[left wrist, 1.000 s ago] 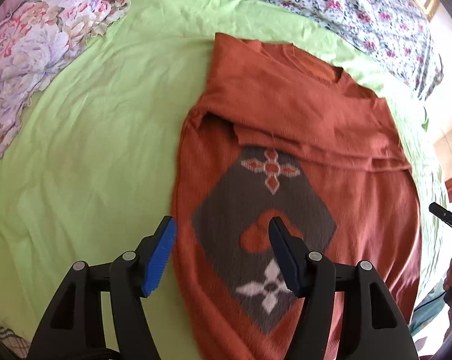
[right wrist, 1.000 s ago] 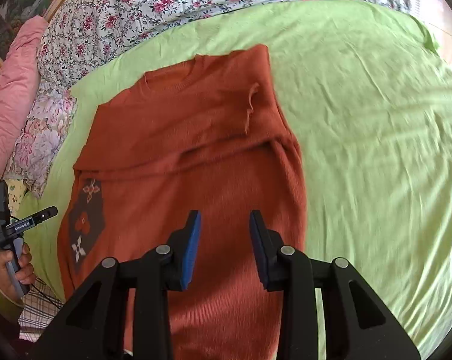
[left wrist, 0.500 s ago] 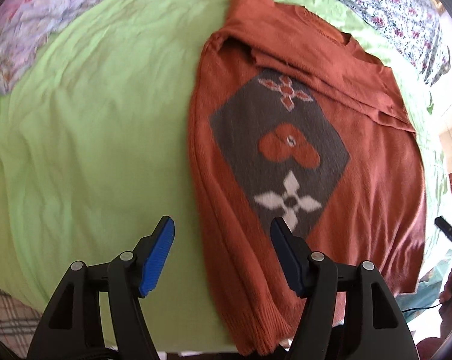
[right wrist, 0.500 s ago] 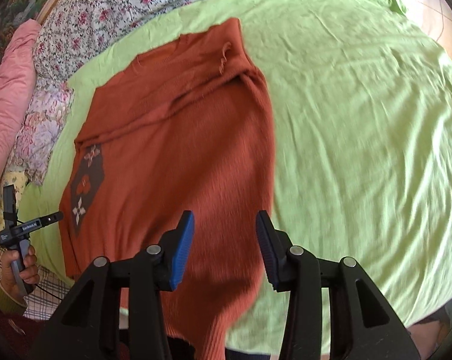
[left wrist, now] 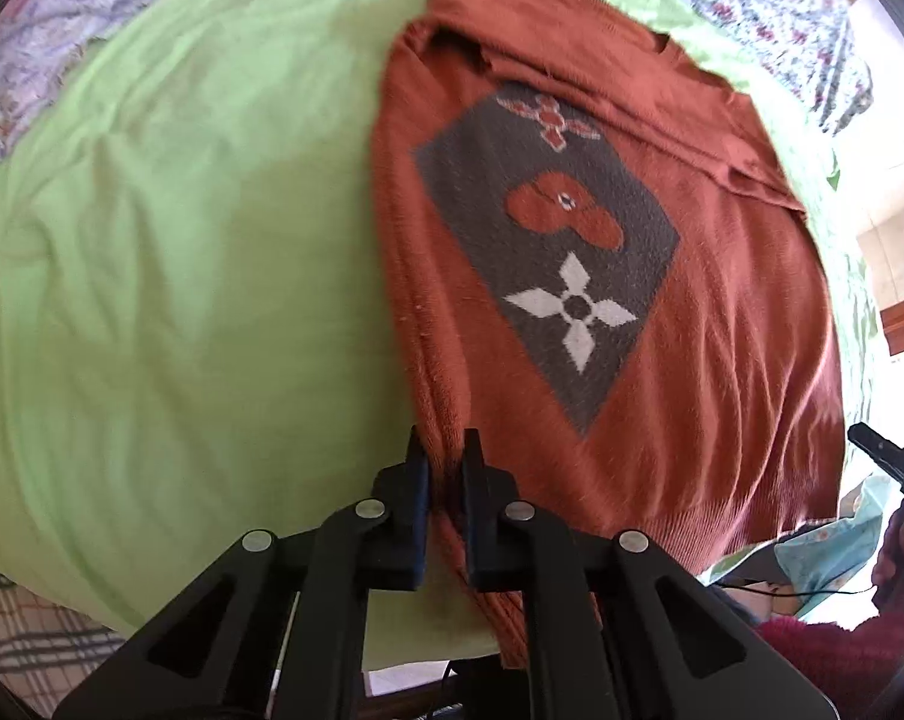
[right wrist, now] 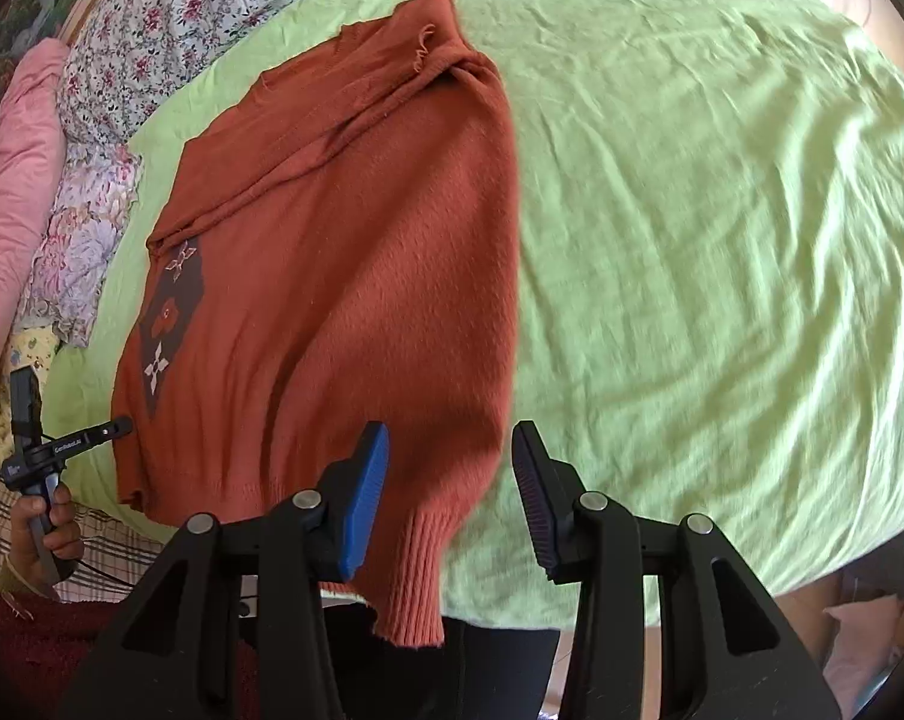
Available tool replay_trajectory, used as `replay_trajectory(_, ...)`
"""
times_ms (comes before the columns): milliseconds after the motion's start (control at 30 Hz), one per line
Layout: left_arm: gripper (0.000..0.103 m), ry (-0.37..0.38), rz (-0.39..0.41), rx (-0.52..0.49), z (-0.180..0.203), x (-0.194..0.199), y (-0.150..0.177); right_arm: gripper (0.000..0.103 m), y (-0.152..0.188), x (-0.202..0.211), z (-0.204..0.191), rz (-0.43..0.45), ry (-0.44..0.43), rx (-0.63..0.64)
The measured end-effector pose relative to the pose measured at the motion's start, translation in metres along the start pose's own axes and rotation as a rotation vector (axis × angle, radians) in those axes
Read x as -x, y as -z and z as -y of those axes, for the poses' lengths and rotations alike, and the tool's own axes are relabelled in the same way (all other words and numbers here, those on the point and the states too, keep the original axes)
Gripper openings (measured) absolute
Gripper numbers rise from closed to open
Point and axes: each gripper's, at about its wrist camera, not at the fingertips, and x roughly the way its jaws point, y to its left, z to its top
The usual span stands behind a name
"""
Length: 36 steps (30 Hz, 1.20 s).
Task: Fold small clothes
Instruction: 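Grasp the hem with the right gripper while the left gripper holds the hem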
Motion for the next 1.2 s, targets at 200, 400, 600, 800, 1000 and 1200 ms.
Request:
replay_trajectory(200,0.008,0.053,-0.013,0.039,-0.024,0.004,0.011,0.044,0.013,-0.002,0.011,-0.011,-0.041,-0.059)
replay_trajectory(400,0.061,0.091,-0.066,0.084,-0.023,-0.013,0.017,0.044,0.024,-0.016,0.017,-0.021,-0.145,-0.123)
replay_trajectory(600,0.004,0.051,-0.061,-0.025,-0.002,-0.023,0.018,0.01,0.026,-0.027,0.006,-0.021,-0.205,-0.115)
replay_trajectory(800,0.004,0.065,-0.02,-0.069,-0.002,-0.007,0.025,0.009,0.02,0.023,0.017,0.058,-0.188,-0.03)
replay_trajectory(1000,0.023,0.061,-0.066,-0.052,-0.009,-0.014,0.023,0.016,0.016,-0.002,0.011,-0.05,-0.144,0.037)
replay_trajectory(1200,0.049,0.078,-0.071,-0.004,-0.02,-0.017,0.021,0.036,0.021,0.003,0.04,0.003,-0.208,-0.118)
